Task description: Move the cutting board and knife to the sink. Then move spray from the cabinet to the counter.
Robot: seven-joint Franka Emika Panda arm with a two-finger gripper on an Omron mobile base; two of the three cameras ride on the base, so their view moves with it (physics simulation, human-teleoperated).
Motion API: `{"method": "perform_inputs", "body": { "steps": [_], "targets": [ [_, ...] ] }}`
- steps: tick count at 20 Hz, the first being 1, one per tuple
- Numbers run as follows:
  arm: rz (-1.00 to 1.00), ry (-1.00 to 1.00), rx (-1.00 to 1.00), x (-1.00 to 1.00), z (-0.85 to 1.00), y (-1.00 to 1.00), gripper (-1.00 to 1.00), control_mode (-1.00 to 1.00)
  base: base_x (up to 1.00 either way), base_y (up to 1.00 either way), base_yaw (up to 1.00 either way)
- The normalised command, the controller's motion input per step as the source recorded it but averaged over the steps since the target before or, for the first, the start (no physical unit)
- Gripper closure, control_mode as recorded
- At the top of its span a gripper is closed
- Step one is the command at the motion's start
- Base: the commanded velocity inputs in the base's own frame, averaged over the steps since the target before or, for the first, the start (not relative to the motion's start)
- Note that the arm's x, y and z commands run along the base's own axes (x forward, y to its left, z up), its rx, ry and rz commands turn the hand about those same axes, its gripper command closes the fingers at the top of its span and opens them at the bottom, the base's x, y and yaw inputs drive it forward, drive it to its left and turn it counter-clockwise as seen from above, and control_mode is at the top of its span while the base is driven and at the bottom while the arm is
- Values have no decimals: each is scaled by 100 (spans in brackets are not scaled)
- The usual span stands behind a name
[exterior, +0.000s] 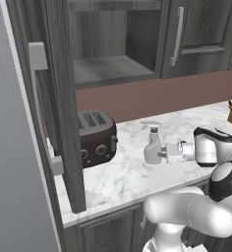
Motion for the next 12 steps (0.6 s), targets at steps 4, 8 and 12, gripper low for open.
{"method": "perform_inputs", "body": {
  "steps": [4,8,12],
  "targets": [
    [0,0,0,26,-16,0,100,-100,0,0,0],
    [0,0,0,21,-19,0,100,-100,0,0,0],
    [0,0,1,19,-17,-1,100,-100,0,0,0]
  ]
}}
